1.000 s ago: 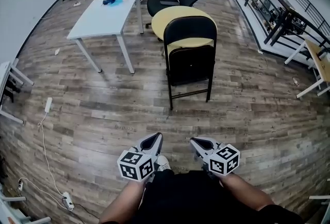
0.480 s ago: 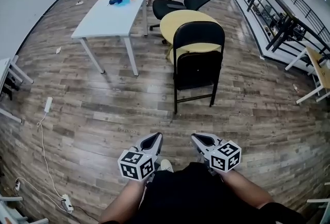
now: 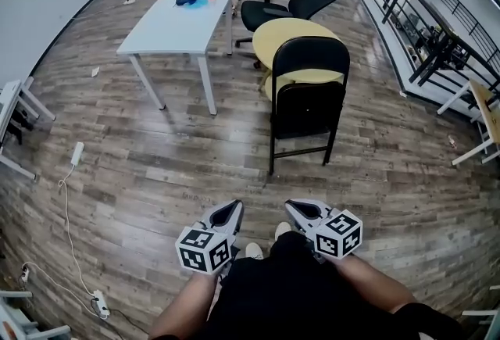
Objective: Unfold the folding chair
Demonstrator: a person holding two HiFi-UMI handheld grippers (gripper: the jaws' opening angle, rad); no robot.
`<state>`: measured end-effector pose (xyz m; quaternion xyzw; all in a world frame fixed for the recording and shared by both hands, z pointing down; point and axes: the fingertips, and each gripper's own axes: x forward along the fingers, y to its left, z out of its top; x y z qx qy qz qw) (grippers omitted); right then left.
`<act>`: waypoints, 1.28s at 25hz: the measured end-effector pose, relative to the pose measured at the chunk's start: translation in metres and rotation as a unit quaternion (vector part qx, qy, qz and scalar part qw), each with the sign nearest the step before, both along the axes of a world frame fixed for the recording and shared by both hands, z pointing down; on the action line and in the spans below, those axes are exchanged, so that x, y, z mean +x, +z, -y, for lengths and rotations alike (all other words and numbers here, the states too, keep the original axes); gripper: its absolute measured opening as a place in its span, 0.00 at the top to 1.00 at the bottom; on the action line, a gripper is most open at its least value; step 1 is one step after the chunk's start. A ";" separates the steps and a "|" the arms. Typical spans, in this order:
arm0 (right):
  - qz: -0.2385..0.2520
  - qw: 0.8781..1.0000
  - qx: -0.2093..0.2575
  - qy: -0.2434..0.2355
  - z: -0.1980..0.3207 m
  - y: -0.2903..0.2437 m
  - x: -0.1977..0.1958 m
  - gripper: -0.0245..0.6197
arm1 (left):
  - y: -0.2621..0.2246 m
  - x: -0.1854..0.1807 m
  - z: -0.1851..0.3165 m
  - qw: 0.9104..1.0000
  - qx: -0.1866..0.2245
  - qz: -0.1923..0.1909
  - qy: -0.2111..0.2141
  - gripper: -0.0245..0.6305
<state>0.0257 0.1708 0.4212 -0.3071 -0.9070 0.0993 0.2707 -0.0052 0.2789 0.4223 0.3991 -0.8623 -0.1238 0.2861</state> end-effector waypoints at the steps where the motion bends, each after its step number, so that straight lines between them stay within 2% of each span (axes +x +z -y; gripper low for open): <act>1: 0.002 1.000 0.000 -0.003 -0.002 0.001 0.000 0.95 | 0.002 0.002 -0.001 1.000 -0.001 -0.001 -0.002 0.95; 7: 0.003 1.000 -0.009 -0.013 -0.006 0.008 -0.007 0.95 | 0.018 0.003 -0.001 1.000 -0.026 -0.006 -0.003 0.95; 13: -0.013 1.000 -0.021 -0.002 0.005 0.029 -0.027 0.95 | 0.017 -0.017 0.007 0.999 -0.043 0.005 0.004 0.95; 19: -0.020 0.999 -0.039 0.015 0.014 0.040 -0.066 0.95 | 0.024 -0.048 0.007 0.998 -0.067 0.001 0.007 0.95; 23: -0.027 0.998 -0.045 0.023 0.019 0.043 -0.088 0.95 | 0.026 -0.072 0.013 0.998 -0.065 -0.007 0.010 0.95; 32: -0.029 0.996 -0.051 0.068 0.058 0.056 -0.152 0.95 | 0.033 -0.144 0.047 0.996 -0.075 -0.002 0.050 0.95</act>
